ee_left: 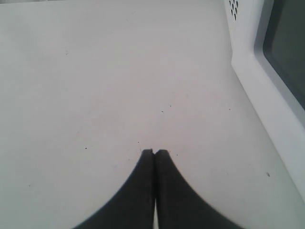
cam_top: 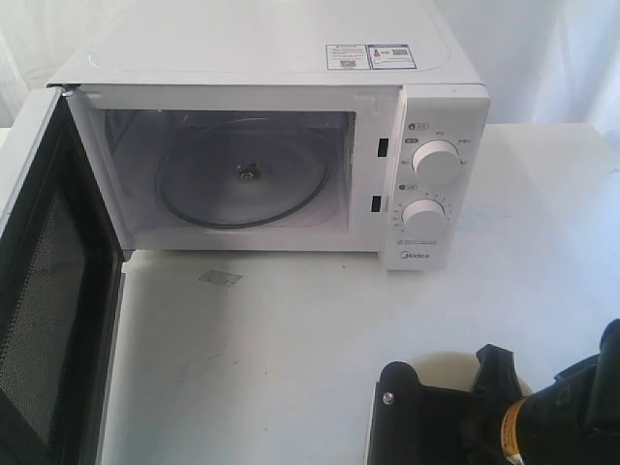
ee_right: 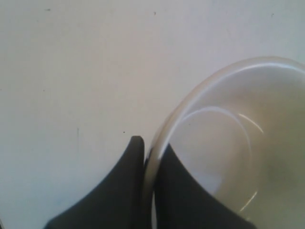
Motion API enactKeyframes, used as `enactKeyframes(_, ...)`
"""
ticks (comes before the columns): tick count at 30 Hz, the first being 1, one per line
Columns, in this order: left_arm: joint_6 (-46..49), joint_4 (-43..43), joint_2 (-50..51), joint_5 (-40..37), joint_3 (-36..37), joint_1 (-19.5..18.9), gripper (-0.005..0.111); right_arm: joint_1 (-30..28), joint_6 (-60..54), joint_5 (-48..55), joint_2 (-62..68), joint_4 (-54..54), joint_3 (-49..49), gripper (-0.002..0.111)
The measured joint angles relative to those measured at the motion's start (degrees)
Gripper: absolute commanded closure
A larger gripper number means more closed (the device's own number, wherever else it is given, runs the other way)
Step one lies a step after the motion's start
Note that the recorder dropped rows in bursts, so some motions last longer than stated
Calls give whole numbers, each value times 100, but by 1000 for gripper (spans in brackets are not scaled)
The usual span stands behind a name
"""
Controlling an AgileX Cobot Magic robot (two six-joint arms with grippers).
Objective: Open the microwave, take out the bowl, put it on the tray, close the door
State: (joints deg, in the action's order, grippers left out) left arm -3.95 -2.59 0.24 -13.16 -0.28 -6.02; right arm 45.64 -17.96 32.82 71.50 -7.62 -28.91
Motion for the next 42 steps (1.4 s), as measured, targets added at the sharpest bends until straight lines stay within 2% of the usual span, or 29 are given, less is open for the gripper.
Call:
enactKeyframes(25,0,0,0,0,0,0,107,0,0,-486,424,-82,214,108)
enactKeyframes(29,0,0,0,0,0,0,107,0,0,-495,424,-83,214,95)
enactKeyframes(34,0,0,0,0,0,0,107,0,0,-495,442,-83,214,86)
enactKeyframes(39,0,0,0,0,0,0,107,0,0,-495,442,-83,214,63)
enactKeyframes(42,0,0,0,0,0,0,107,0,0,-508,442,-83,214,58)
